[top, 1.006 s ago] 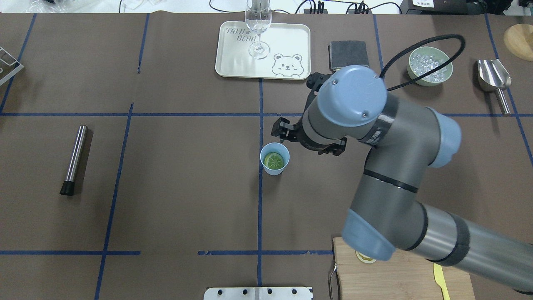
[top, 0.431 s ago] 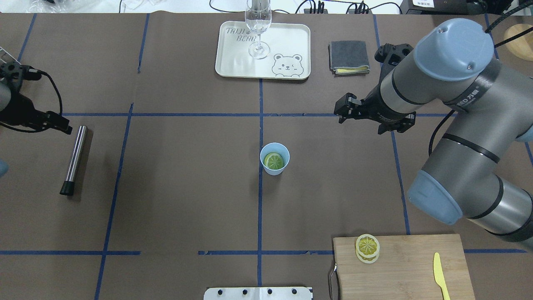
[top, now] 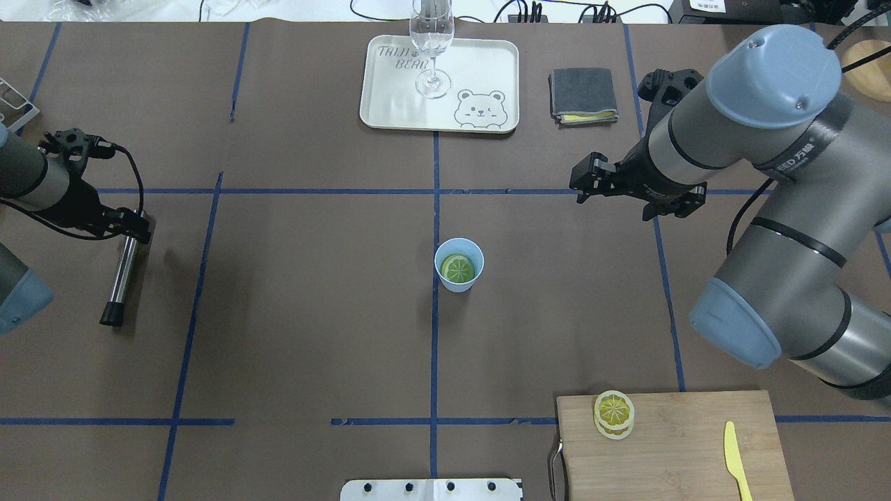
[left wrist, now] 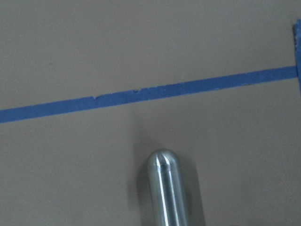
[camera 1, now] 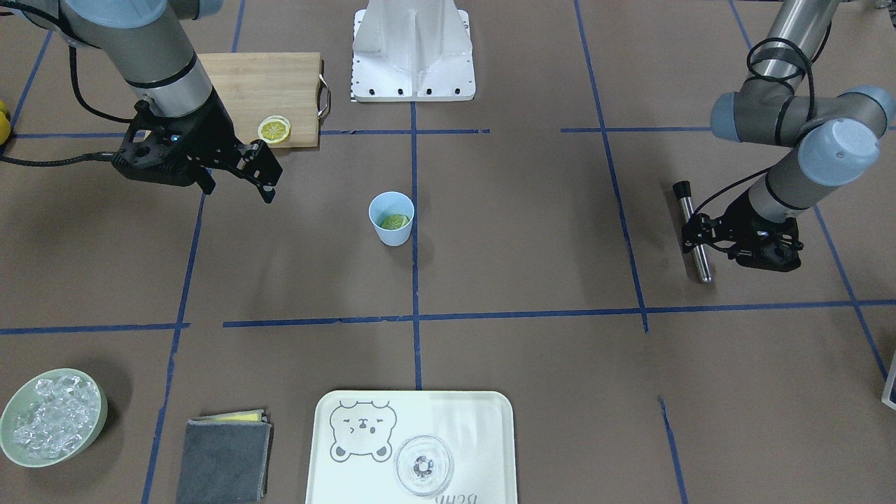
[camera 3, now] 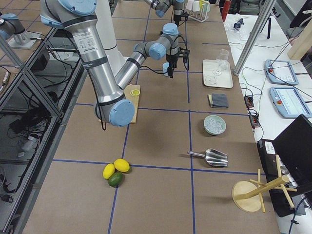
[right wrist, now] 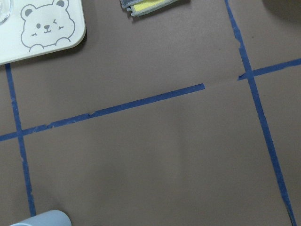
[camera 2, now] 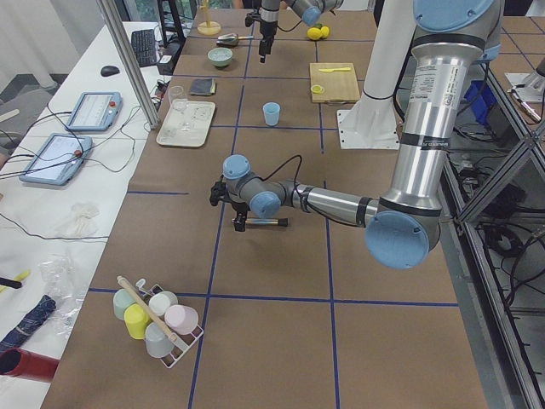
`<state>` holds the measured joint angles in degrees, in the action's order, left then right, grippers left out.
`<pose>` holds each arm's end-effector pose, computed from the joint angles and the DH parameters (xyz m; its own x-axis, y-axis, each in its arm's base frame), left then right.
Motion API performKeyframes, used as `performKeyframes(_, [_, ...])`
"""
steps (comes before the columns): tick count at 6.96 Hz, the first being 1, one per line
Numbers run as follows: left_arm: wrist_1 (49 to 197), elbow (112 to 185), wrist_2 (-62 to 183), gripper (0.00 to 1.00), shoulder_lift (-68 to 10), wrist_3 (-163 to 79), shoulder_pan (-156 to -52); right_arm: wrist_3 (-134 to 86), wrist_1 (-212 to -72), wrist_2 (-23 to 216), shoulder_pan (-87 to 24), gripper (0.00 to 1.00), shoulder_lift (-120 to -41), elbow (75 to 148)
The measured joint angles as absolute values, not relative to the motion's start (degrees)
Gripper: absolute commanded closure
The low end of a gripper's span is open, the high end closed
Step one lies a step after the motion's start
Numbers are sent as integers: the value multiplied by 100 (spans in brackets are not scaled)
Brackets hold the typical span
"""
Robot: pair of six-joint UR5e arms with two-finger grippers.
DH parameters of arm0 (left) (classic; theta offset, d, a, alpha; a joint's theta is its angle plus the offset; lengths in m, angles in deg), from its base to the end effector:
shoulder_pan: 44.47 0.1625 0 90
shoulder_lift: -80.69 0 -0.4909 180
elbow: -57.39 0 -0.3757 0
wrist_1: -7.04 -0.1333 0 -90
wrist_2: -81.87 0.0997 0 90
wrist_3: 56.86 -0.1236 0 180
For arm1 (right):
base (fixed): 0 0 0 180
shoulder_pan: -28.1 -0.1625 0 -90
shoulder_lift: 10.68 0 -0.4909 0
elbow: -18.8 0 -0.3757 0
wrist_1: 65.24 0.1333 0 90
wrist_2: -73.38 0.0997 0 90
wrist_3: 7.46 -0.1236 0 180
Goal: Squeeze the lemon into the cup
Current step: 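Withdraw the right arm while the left gripper grasps the steel muddler, then carry the steel muddler upright with the left gripper over the cup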
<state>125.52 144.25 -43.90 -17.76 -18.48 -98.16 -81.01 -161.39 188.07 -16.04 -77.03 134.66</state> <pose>0.2971 -0.5074 0.6412 0.6672 0.1662 -0.7261 -0.0994 0.9859 0.1344 -0.3669 -0.4698 0.3396 0.6213 0.2444 0.7445 -0.2617 0.9603 -0.0968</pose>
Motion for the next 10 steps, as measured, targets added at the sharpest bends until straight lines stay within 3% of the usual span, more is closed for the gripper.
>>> performKeyframes(1, [12548,14395,-4352,95,-1780,-1844,-9783,-8099,-16139,18807,-1608,0,-7704,13460])
performKeyframes(2, [12538,14390,-4342,100,-1782,-1840,-9771,-8100,-16141,18810,-1610,0,-7707,13457])
performKeyframes(5, [12526,14535,-4331,100,-1738,-1835,-9772,-8100,-16140,18816,-1627,0,-7742,13455])
performKeyframes(7, [12006,15415,-4296,100,-1769,-1835,-9830,-8102,-16139,18825,-1683,0,-7742,13463])
performKeyframes(10, [10999,17032,-3383,100,-2501,-868,-9806,-8005,-16141,18847,-1839,0,-7773,13479])
